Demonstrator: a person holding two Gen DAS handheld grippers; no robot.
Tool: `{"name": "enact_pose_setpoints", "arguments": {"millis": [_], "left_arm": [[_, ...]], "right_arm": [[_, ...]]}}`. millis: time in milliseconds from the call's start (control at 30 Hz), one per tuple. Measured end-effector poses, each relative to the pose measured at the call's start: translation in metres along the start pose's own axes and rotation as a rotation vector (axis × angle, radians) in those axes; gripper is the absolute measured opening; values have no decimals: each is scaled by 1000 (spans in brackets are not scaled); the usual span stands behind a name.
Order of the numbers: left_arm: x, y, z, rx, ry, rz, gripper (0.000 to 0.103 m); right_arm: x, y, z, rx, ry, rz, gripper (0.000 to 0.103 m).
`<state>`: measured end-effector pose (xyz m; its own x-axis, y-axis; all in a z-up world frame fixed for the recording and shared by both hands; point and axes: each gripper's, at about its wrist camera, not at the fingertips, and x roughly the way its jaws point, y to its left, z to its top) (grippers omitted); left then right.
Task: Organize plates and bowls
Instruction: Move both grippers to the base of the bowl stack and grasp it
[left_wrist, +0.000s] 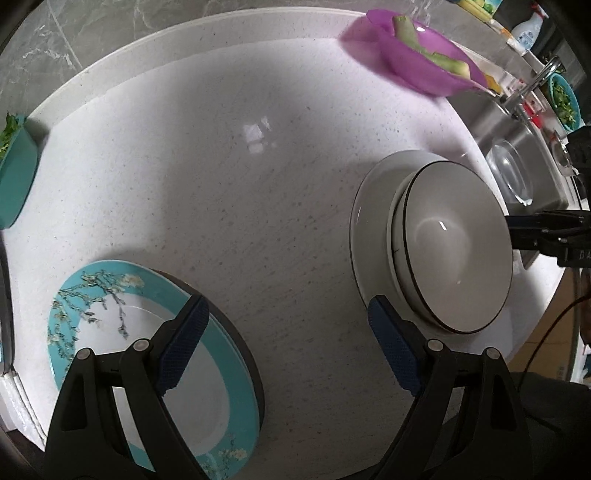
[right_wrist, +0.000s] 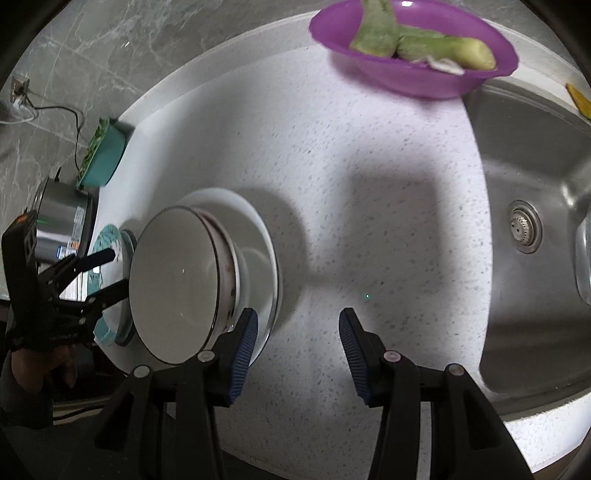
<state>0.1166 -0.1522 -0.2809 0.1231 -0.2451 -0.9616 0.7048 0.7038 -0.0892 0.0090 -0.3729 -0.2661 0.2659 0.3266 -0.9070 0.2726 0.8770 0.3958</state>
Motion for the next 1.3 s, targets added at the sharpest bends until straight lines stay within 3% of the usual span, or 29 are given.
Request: {"name": "enact_pose_setpoints", "arguments": {"millis": [367, 533, 633, 800, 1300], "left_arm": [[16, -17, 14, 90, 6, -33, 61], [24, -14, 25, 56, 31, -61, 61], [40, -22, 28, 90, 76, -53, 61], [55, -28, 25, 56, 78, -118, 61], [76, -33, 41, 32, 48, -68, 62]], "right_arm": [[19, 11, -7, -24, 24, -1, 50], [25, 5, -7, -11, 19, 17, 47], [29, 6, -8, -34, 9, 19, 47], [37, 7, -7, -29, -9, 30, 46], [45, 4, -4, 6, -101, 62, 41]]}}
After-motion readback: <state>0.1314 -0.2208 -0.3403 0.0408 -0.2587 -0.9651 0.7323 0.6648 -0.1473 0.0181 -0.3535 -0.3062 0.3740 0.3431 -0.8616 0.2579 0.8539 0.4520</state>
